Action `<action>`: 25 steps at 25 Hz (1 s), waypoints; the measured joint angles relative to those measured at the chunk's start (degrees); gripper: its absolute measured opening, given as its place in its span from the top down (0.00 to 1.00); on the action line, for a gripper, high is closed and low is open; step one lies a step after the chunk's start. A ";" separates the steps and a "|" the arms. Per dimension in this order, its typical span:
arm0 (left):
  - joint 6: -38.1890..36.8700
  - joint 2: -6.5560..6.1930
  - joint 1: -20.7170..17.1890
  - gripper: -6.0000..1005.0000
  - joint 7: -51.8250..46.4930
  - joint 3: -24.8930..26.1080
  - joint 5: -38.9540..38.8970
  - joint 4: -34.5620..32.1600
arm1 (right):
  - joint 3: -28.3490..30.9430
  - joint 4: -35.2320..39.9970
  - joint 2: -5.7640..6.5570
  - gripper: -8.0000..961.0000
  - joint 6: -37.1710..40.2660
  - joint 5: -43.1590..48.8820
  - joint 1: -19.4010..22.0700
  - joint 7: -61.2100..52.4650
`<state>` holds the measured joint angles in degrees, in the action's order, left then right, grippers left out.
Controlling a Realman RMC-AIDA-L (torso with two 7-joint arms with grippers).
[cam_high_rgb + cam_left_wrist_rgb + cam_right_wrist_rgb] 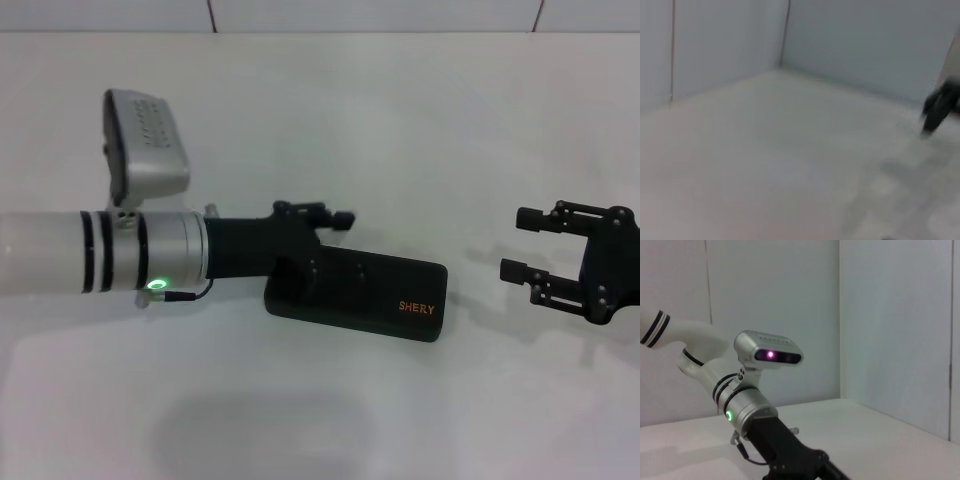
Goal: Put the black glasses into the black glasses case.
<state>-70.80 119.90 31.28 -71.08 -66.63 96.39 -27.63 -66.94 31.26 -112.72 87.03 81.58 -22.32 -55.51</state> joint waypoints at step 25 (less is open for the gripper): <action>-35.93 -7.68 -12.81 0.23 19.26 2.03 -11.11 -1.05 | -16.41 -6.10 -3.47 0.08 3.16 -10.93 -9.08 12.33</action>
<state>-106.73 112.22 18.46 -51.83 -64.60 85.28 -28.68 -83.35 25.16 -116.19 90.19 70.65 -31.40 -43.19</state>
